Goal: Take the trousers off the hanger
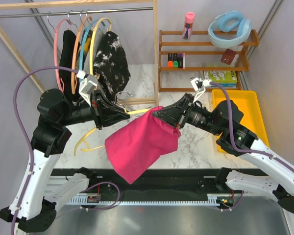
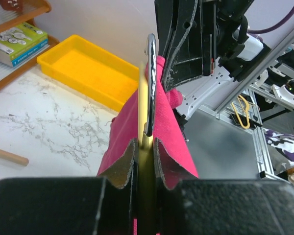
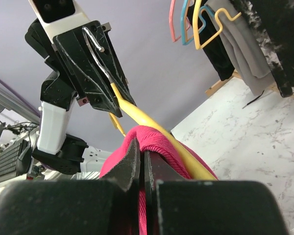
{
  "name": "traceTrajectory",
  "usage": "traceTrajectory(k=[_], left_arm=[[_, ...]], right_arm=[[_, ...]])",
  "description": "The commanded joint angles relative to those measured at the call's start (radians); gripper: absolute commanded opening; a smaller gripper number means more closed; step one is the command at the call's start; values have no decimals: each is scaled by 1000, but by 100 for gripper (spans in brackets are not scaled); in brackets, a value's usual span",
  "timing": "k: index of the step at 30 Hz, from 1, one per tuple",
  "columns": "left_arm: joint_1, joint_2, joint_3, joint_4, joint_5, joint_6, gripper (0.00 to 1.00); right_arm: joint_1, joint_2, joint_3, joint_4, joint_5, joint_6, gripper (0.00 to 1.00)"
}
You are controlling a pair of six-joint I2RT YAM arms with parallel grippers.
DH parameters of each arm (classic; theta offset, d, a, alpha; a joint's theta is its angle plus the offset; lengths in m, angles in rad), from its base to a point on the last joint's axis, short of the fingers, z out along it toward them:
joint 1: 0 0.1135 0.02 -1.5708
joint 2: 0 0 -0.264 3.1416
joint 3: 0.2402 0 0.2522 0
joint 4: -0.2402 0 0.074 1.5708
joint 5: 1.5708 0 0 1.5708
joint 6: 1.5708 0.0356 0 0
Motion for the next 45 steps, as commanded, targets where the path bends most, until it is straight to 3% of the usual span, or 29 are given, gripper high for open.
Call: traceTrajectory(k=[1,5,9,14,17,20,22,27,34,39,45], left_arm=[[-11,-11,54,169,97,-118,2],[-10,-21,64,169,-9,-135,2],[-11,-19,67,226,-14,-196,2],[-11,-19,45,405,70,-325,2],[-10,-19,42,434,102,-388,2],[-10,-16,59,422,124,-362,2],[-10,-11,77,387,129,-349,2],[-11,2,102,344,83,-351,2],[-11,19,143,356,72,-393,2],[-11,29,166,384,101,-443,2],[-10,32,191,401,75,-506,2]], right_arm=[[5,54,20,49,-5,21,0],[3,25,-30,-49,-32,-21,1],[5,-27,-78,-252,4,-90,17],[5,-58,-105,-362,86,-111,33],[5,-35,-76,-371,101,-137,52],[5,-33,-17,-410,126,-176,84],[5,-48,22,-460,149,-200,98],[3,-163,27,-632,276,-245,98],[3,-380,-165,-627,324,-164,98],[5,-496,-248,-585,284,-180,98],[5,-532,-306,-453,112,-121,98]])
